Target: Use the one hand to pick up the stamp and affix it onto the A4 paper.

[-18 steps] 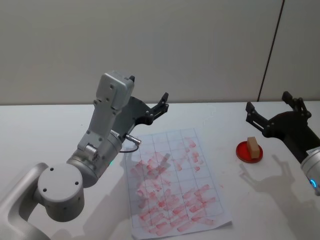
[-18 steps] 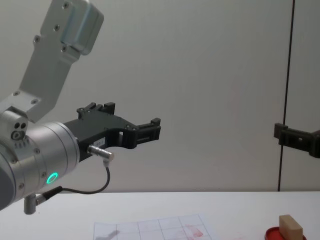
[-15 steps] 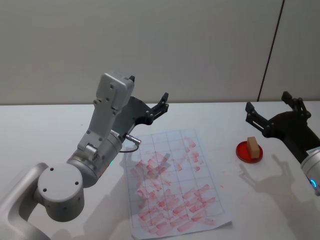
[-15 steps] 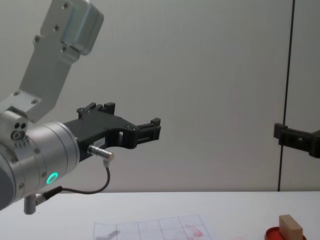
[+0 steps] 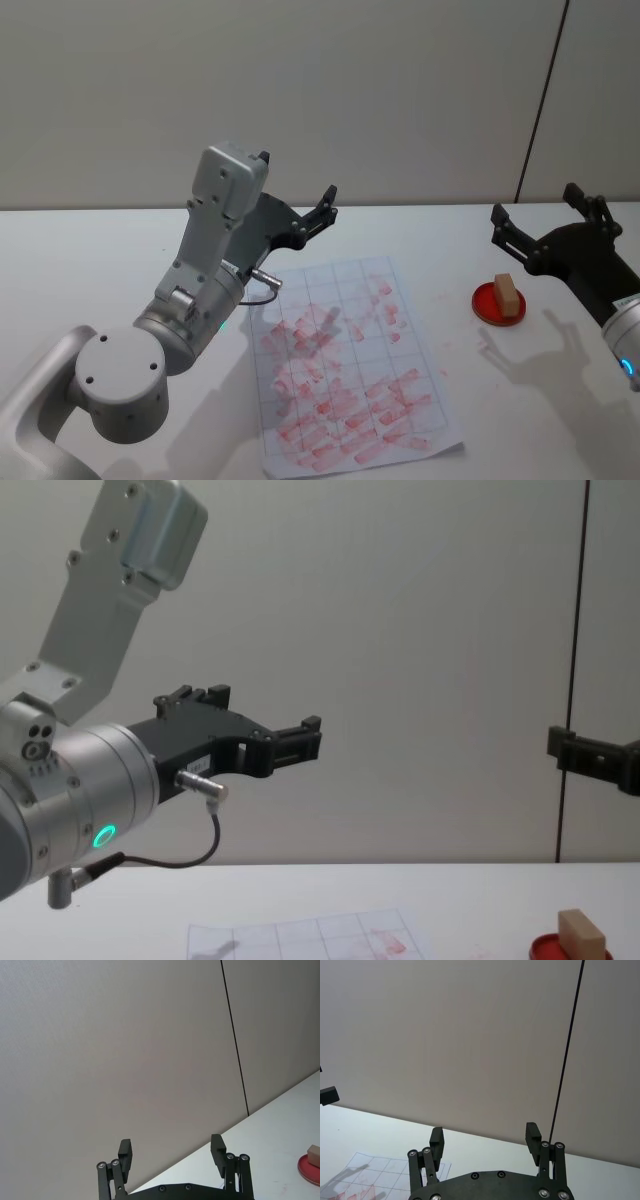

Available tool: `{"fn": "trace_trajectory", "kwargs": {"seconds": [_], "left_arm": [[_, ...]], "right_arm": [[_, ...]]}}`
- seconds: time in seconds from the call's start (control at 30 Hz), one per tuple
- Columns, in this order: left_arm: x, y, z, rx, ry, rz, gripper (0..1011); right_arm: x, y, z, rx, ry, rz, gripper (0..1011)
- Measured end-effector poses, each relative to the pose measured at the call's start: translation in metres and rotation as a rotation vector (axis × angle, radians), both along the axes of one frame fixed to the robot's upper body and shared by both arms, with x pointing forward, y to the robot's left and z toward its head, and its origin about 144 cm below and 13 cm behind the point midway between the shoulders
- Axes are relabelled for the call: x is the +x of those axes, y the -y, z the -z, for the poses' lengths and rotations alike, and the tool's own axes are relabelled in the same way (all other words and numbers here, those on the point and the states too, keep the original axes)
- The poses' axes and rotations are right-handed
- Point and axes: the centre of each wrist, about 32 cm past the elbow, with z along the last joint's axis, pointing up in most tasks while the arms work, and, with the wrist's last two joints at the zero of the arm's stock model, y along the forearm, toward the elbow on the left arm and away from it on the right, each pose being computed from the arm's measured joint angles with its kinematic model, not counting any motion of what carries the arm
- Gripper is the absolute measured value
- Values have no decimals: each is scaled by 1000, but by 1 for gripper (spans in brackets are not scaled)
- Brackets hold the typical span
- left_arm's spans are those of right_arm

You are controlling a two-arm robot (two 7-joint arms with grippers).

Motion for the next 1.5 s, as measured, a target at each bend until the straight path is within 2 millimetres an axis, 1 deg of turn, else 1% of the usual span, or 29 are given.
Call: {"fn": "trace_trajectory", "kwargs": {"seconds": [0.17,0.4,0.83,1.0,1.5], "left_arm": [[0,0,0,0,0,0,1001],[0,0,0,0,0,0,1001],[0,0,0,0,0,0,1001],[0,0,0,0,0,0,1001],[0,0,0,0,0,0,1001]], "right_arm": [[0,-1,0,1,-1,0,1001],[0,-10,0,2,-26,27,1001],[2,-43,5,-24,-162,149,1001],[6,-51,8,-48,-213,193,1001],[18,-57,17,-98,-314,256,1001]]}}
